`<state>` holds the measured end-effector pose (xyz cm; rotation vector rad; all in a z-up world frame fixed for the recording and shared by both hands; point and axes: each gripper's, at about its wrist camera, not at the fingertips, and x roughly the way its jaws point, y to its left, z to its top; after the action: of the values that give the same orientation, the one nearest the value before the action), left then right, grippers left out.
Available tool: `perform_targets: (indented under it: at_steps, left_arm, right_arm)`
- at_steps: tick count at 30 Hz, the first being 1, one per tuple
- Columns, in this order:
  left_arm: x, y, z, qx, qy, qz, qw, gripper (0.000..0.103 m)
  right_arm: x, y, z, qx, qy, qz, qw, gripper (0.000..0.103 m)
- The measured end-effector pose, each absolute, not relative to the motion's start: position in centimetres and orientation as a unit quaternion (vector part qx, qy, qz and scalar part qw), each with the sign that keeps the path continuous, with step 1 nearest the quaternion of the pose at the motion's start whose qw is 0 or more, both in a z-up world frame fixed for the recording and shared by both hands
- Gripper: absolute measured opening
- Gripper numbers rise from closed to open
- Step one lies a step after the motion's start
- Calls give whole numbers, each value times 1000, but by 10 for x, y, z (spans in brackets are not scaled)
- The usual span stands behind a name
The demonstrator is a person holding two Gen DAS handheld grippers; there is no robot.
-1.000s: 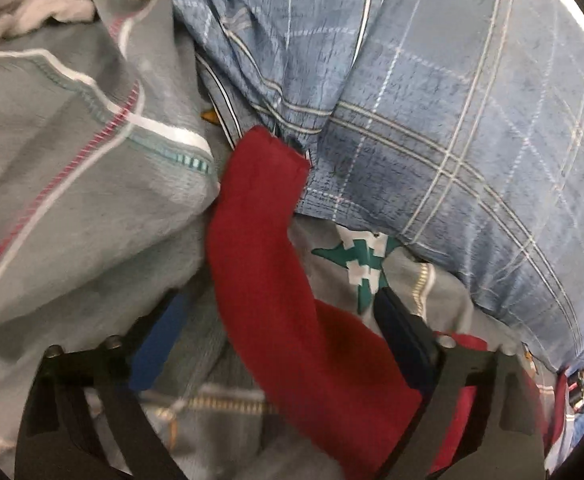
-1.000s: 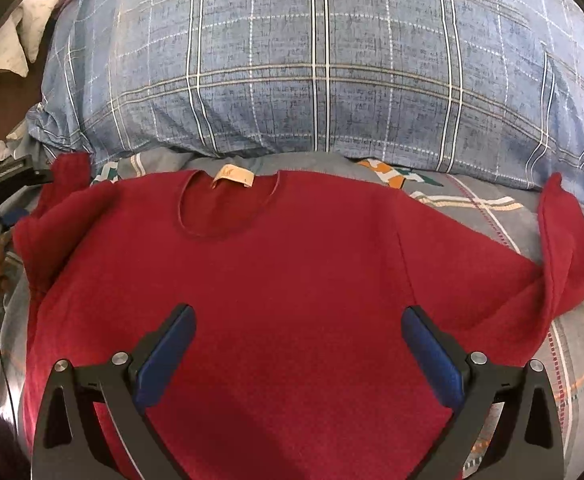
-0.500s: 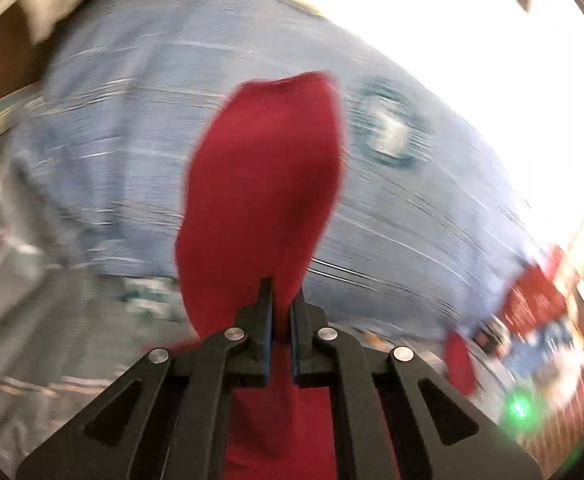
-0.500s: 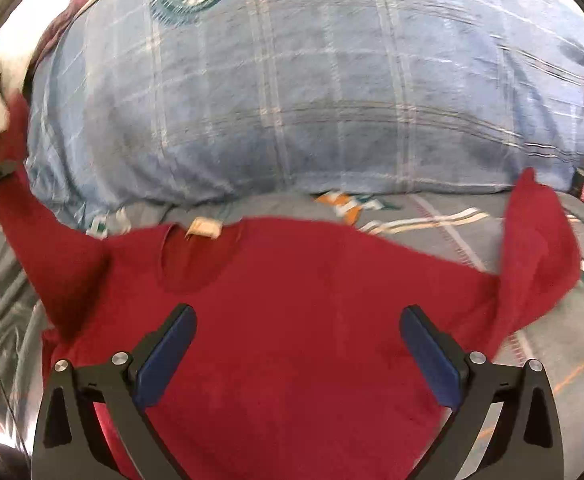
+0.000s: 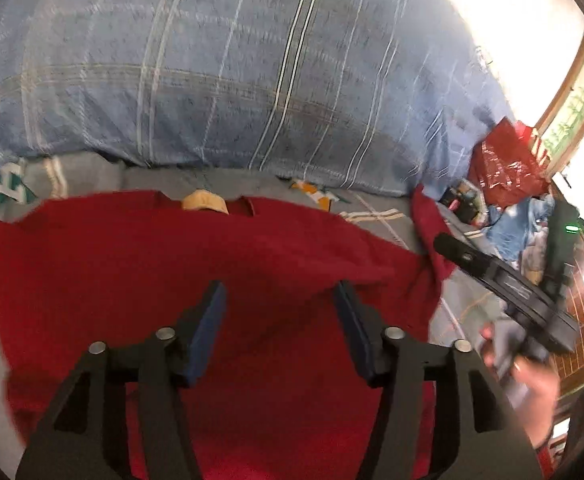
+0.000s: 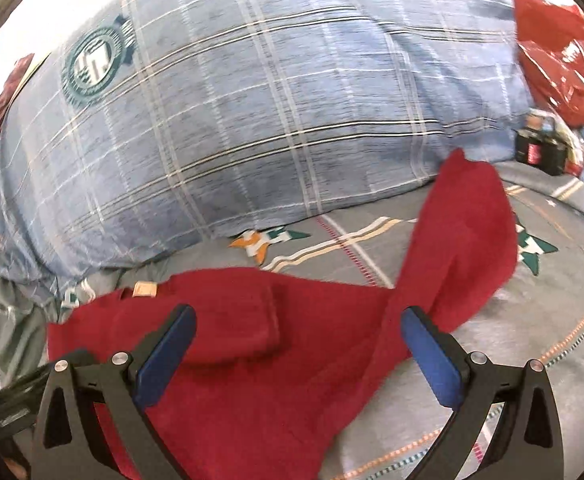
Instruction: Fold small clothes
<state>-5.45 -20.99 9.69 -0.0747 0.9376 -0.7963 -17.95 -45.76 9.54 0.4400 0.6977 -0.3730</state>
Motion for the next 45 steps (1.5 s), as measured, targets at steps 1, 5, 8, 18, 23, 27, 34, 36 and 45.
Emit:
perform_targets:
  at_steps: [1, 5, 8, 18, 23, 27, 34, 36, 45]
  left_arm:
    - [-58, -200, 104, -28, 433, -363, 825, 74]
    - [-64, -159, 115, 3, 397, -294, 869, 84]
    - [-52, -141, 90, 18, 421, -240, 874, 84]
    - [-10, -108, 18, 12, 512, -146, 847, 86]
    - [-5, -96, 17, 0, 514, -123, 849, 87]
    - [-3, -92, 17, -3, 515, -115, 850, 87]
    - [-18, -102, 48, 15, 464, -121, 878, 87]
    - [-24, -105, 55, 16, 447, -132, 884, 87]
    - [-19, -123, 41, 40, 458, -125, 879, 87]
  right_arm:
    - [-181, -460, 96, 218, 335, -180, 899, 103]
    - [-171, -457, 91, 219, 351, -157, 897, 102]
    - [-157, -447, 82, 206, 367, -138, 896, 101]
    - [-127, -429, 36, 135, 406, -143, 893, 7]
    - [-144, -424, 69, 109, 380, -134, 909, 7]
    - [-156, -432, 88, 87, 373, -162, 910, 8]
    - [-160, -465, 70, 154, 412, -203, 875, 35]
    - [-169, -459, 89, 157, 361, -186, 900, 59]
    - [-132, -406, 65, 116, 386, -87, 911, 56]
